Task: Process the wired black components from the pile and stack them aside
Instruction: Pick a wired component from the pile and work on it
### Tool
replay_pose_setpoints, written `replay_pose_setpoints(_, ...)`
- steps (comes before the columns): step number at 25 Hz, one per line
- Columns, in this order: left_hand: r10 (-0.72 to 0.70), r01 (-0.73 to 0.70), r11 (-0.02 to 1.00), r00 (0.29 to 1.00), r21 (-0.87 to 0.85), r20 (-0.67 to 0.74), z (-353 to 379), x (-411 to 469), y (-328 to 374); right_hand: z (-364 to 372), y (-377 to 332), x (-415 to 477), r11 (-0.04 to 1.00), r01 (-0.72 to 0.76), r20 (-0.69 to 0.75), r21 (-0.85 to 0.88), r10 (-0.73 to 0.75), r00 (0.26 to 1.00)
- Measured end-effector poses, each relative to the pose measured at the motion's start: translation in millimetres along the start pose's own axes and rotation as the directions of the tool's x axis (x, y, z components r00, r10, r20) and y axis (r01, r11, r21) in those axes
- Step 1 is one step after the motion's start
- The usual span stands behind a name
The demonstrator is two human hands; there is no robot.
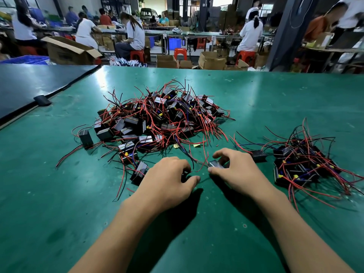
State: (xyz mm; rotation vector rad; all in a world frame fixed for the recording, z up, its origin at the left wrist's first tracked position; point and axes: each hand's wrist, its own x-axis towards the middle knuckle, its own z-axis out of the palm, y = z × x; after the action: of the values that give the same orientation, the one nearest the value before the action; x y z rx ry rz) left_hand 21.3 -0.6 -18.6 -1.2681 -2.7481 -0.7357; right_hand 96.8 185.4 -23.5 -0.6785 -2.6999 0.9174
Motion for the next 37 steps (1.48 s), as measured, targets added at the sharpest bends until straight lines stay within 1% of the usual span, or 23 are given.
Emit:
replay_pose_setpoints(2,0.02,-0.021,0.999,0.999,-0.037,-0.036,3,0,0,-7,4,3,0.975,-0.08,0.058,0.209,0.069,0.996)
replay_pose_setpoints(5,0.004,-0.01,0.994,0.999,-0.111,-0.048,3,1,-5,-14,8,6,0.908,-0.161,0.111,0.386,0.128,0.986)
replay_pose_setpoints(6,-0.005,-0.002,0.992,0.999,-0.127,-0.054,2,2,-6,-14,7,6,0.838,-0.198,0.147,0.509,0.142,0.979)
replay_pose_setpoints(8,-0.021,0.01,0.989,0.998,-0.149,-0.067,2,2,-8,-14,3,5,0.582,-0.291,0.257,0.759,0.142,0.956)
replay_pose_setpoints(9,-0.027,0.016,0.987,0.997,-0.157,-0.07,3,2,-9,-15,1,5,0.478,-0.309,0.286,0.822,0.123,0.95)
replay_pose_setpoints(10,-0.034,0.022,0.986,0.997,-0.163,-0.069,3,2,-10,-15,2,5,0.437,-0.304,0.289,0.846,0.103,0.952)
replay_pose_setpoints(13,-0.072,0.058,0.983,0.995,-0.176,-0.07,3,2,-14,-17,10,9,0.432,-0.255,0.256,0.865,0.059,0.965)
replay_pose_setpoints(15,-0.11,0.093,0.977,0.991,-0.191,-0.077,2,3,-17,-19,17,12,0.377,-0.248,0.246,0.892,0.056,0.968)
replay_pose_setpoints(16,-0.126,0.109,0.974,0.989,-0.2,-0.077,2,4,-18,-19,19,13,0.371,-0.25,0.243,0.894,0.067,0.968)
replay_pose_setpoints(17,-0.138,0.119,0.971,0.987,-0.206,-0.077,1,4,-20,-19,20,14,0.406,-0.25,0.236,0.879,0.085,0.968)
replay_pose_setpoints(20,-0.152,0.133,0.968,0.986,-0.213,-0.074,1,5,-23,-17,26,15,0.673,-0.231,0.179,0.703,0.146,0.973)
replay_pose_setpoints(21,-0.155,0.136,0.966,0.985,-0.218,-0.072,1,5,-23,-18,28,15,0.725,-0.237,0.16,0.647,0.175,0.971)
replay_pose_setpoints(24,-0.17,0.151,0.963,0.983,-0.223,-0.072,1,6,-23,-22,34,18,0.793,-0.275,0.054,0.544,0.294,0.954)
replay_pose_setpoints(27,-0.198,0.174,0.949,0.978,-0.261,-0.068,-1,6,-21,-28,36,19,0.878,-0.249,-0.158,0.409,0.337,0.928)
replay_pose_setpoints(29,-0.202,0.178,0.945,0.978,-0.273,-0.06,-3,5,-20,-29,33,16,0.94,-0.213,-0.364,0.266,0.303,0.881)
replay_pose_setpoints(30,-0.199,0.177,0.947,0.978,-0.268,-0.057,-4,5,-20,-27,29,14,0.97,-0.174,-0.467,0.172,0.236,0.852)
replay_pose_setpoints(31,-0.196,0.175,0.95,0.979,-0.259,-0.054,-4,5,-19,-25,24,10,0.99,-0.094,-0.541,0.103,0.135,0.83)
replay_pose_setpoints(32,-0.191,0.173,0.953,0.98,-0.249,-0.048,-5,5,-18,-21,16,7,0.997,0.027,-0.567,0.066,0.015,0.824)
replay_pose_setpoints(33,-0.184,0.17,0.956,0.982,-0.24,-0.039,-6,5,-18,-17,8,3,0.985,0.165,-0.527,0.045,-0.116,0.842)
replay_pose_setpoints(34,-0.178,0.166,0.958,0.984,-0.235,-0.03,-6,5,-18,-10,1,0,0.957,0.29,-0.422,0.033,-0.249,0.871)
replay_pose_setpoints(35,-0.174,0.164,0.959,0.984,-0.233,-0.025,-7,4,-17,-2,-6,-4,0.925,0.378,-0.277,0.021,-0.358,0.892)
replay_pose_setpoints(36,-0.171,0.161,0.958,0.985,-0.236,-0.025,-8,4,-17,7,-10,-7,0.899,0.437,-0.138,-0.005,-0.434,0.89)
replay_pose_setpoints(37,-0.168,0.155,0.957,0.985,-0.244,-0.033,-9,4,-17,15,-12,-8,0.876,0.478,-0.043,-0.057,-0.481,0.876)
